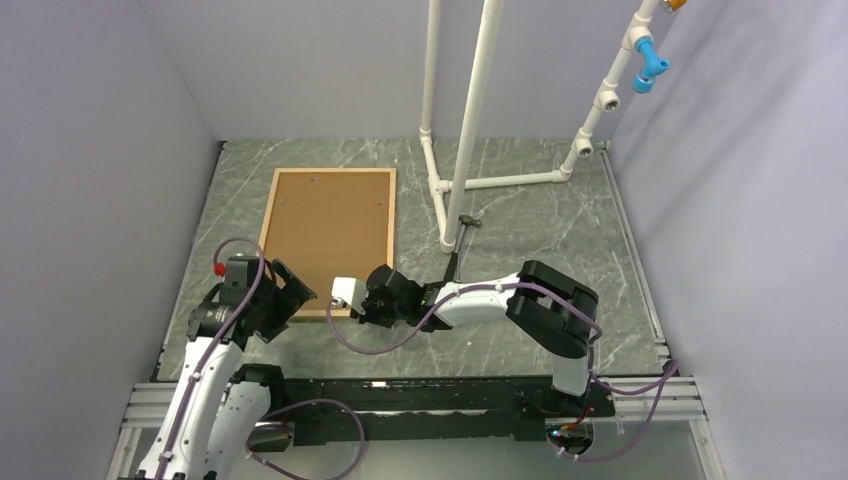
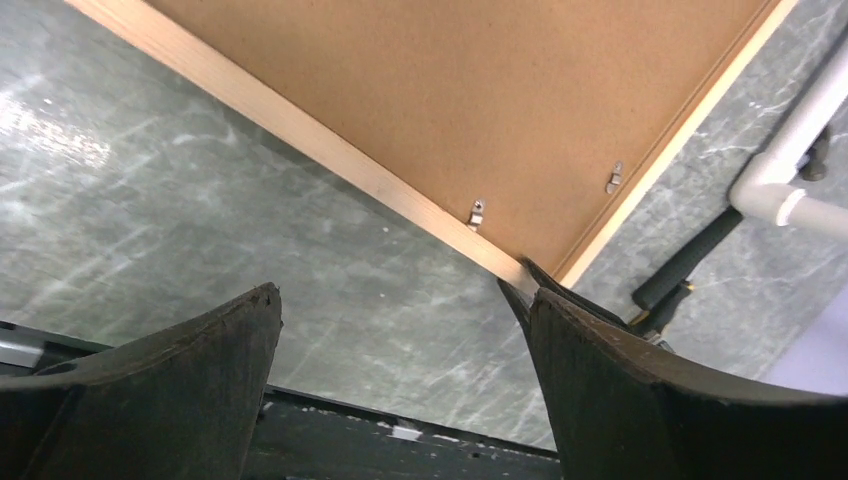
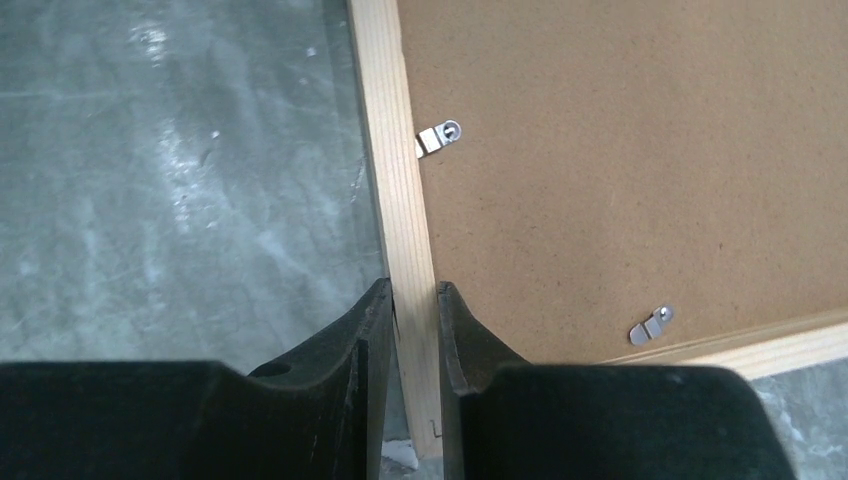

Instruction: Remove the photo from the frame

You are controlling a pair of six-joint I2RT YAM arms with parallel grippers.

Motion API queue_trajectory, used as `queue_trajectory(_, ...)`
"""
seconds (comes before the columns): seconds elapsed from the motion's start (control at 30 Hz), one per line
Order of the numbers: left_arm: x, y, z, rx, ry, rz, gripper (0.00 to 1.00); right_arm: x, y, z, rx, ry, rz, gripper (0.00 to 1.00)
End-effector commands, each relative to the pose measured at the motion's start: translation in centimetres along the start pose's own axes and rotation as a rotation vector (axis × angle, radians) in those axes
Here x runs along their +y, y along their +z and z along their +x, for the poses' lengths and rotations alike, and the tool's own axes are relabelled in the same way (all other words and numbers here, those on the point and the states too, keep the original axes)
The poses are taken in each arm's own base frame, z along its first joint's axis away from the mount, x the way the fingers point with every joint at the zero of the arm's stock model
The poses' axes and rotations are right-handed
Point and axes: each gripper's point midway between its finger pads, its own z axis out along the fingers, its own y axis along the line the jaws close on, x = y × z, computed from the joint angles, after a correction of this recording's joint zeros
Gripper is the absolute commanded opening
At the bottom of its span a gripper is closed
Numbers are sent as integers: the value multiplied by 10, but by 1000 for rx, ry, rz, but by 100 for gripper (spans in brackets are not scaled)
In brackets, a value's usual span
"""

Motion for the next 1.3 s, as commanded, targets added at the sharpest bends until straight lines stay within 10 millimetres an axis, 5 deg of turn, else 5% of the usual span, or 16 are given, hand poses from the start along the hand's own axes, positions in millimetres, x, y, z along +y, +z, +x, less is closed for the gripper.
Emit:
queue_trajectory(0.0,-6,-4,-20,-59,152,8,97,31,-13,14,54,-34,-180,1)
queue_trajectory(0.17,-25,2,-33,-85,231,64,97,32,-26,30,150,107,-177,40)
queue_trajectory(0.3,-41,20,-36,-65,216,119,97,28,-41,41,179,216,-85,54)
queue_trajectory(0.37,-49,32,-33,-43,208,153,97,4,-44,64,230,263,104,58)
queue_trajectory(0.53,-53,57,-36,-52,176,174,96,-39,-61,80,269,268,393,64)
queue_trajectory(0.83,-23,96,-21,-15,180,97,94,-71,-76,76,261,266,577,66)
queue_trajectory(1.03,2,96,10,35,111,103,94,-97,-74,88,313,266,682,66)
queue_trajectory(1.27,27,86,48,88,38,158,94,-130,-61,76,283,230,714,67)
